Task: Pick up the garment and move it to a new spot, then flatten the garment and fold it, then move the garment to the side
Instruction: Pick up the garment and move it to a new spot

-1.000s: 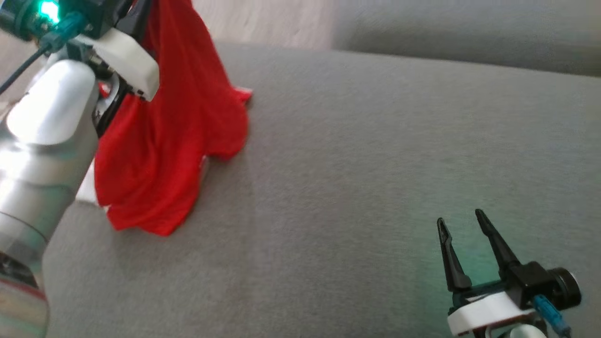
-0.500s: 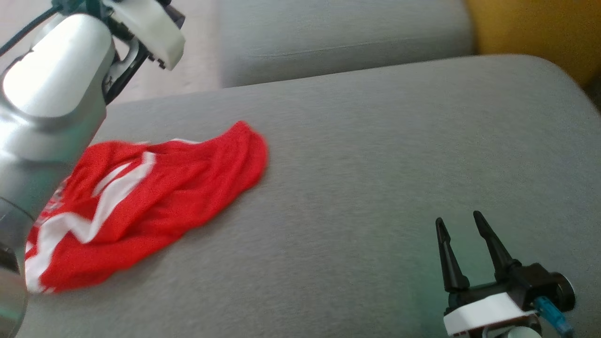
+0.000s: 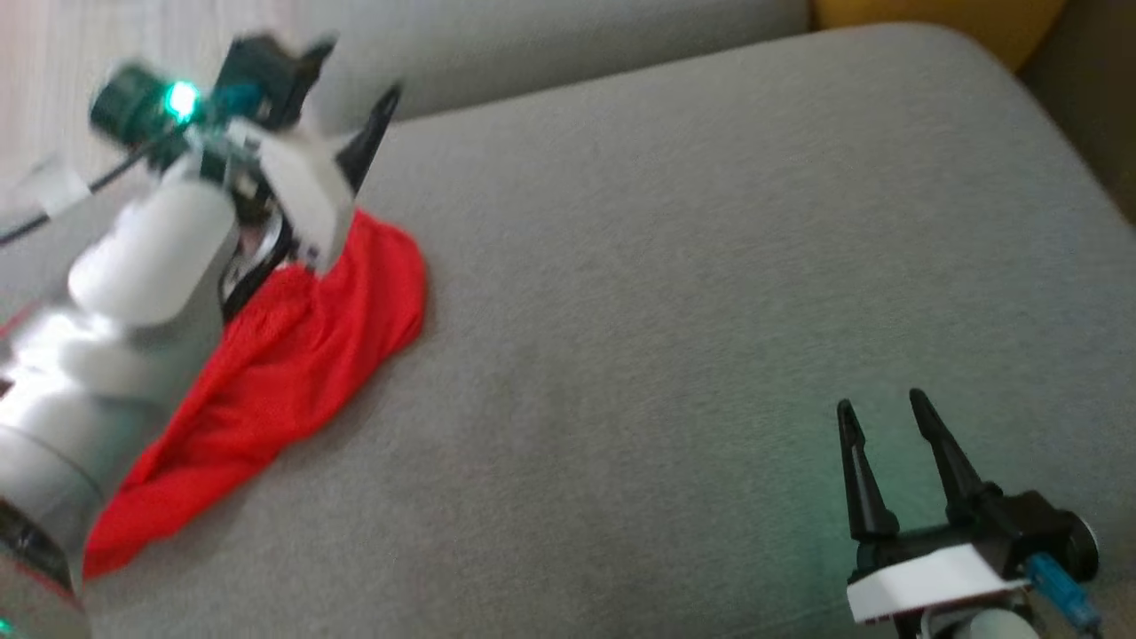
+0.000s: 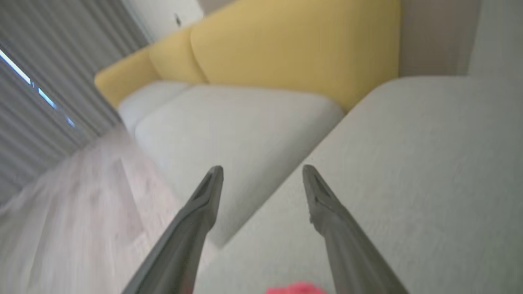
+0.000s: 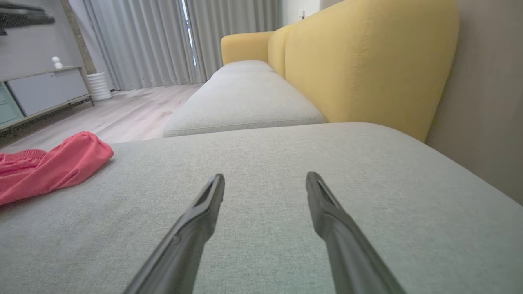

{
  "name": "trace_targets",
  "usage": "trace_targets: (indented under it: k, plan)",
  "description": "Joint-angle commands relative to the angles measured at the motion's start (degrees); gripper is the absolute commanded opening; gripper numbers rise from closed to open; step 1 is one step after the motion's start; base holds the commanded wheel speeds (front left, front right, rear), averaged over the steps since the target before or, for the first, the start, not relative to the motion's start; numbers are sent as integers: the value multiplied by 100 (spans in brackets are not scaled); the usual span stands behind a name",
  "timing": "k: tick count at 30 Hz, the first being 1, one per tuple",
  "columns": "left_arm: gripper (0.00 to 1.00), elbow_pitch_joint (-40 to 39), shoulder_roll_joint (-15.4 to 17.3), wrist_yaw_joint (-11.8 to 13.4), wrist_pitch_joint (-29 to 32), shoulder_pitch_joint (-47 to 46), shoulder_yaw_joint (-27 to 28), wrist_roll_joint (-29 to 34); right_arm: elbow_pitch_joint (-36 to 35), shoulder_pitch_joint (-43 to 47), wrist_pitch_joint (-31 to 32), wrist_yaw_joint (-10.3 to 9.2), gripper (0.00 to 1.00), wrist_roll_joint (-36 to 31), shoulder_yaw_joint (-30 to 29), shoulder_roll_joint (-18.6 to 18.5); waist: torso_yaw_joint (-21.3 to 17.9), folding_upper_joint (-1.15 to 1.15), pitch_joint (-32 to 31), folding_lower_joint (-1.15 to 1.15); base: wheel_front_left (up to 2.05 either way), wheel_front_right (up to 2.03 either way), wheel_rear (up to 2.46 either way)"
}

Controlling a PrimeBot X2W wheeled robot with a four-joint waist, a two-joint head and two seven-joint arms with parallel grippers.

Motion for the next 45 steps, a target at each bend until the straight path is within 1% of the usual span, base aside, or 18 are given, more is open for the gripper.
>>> trace_targets:
  k: [1,5,10,11,13,18,22,24,26,28,29,31,34,39,45]
  plan:
    - [100,17,217,18,111,-306,187,-91,-219,-295,-36,43,100,1,139,-27,218,0,329,0,0,0,0]
    - [100,260,263,-12,353,-263,218,-316,-273,-541,-36,43,100,-46,148,-27,336,0,846,0,0,0,0]
    - [100,472,158,-41,526,-311,280,-606,-339,-878,-36,43,100,-86,118,-27,366,0,1490,0,0,0,0]
    - [100,472,158,-41,526,-311,280,-606,-339,-878,-36,43,100,-86,118,-27,366,0,1490,0,0,0,0]
    - [100,554,126,-48,625,-343,242,-666,-350,-980,-36,43,100,-88,117,-27,335,0,1684,0,0,0,0]
    - [100,617,107,-56,1058,-303,102,-966,-347,-1100,-36,43,100,-65,126,-27,209,0,1931,0,0,0,0]
    - [100,336,224,-57,1401,-219,-63,-1292,-328,-1105,-36,43,100,-40,81,-27,142,0,1956,0,0,0,0]
    - [100,35,341,-57,1675,-148,-176,-1551,-315,-1094,-36,43,100,-25,61,-27,119,0,1937,0,0,0,0]
    - [0,-232,440,-57,1987,-80,-250,-1781,-315,-1085,-36,43,100,-16,50,-27,113,0,1922,0,0,0,0]
    - [0,-506,569,-57,2261,-58,-310,-1959,-319,-1095,-36,43,100,-3,34,-27,117,0,1918,0,0,0,0]
    - [0,-618,635,-57,2302,-72,-329,-2003,-319,-1105,-36,43,100,4,27,-27,121,0,1915,0,0,0,0]
    - [0,-795,757,-57,2187,-150,-359,-1974,-316,-1125,-36,43,100,20,35,-27,122,0,1892,0,0,0,0]
    - [0,-1010,847,-58,1740,-272,-392,-1818,-296,-1125,-36,43,100,40,74,-27,108,0,1768,0,0,0,0]
    - [0,-1478,859,-58,1037,-525,-434,-1681,-217,-1043,-36,43,100,80,135,-27,23,0,1371,0,0,0,0]
    - [0,-1885,777,-58,307,-913,-466,-1289,-133,-876,-36,43,100,173,243,-27,-314,0,736,0,0,0,0]
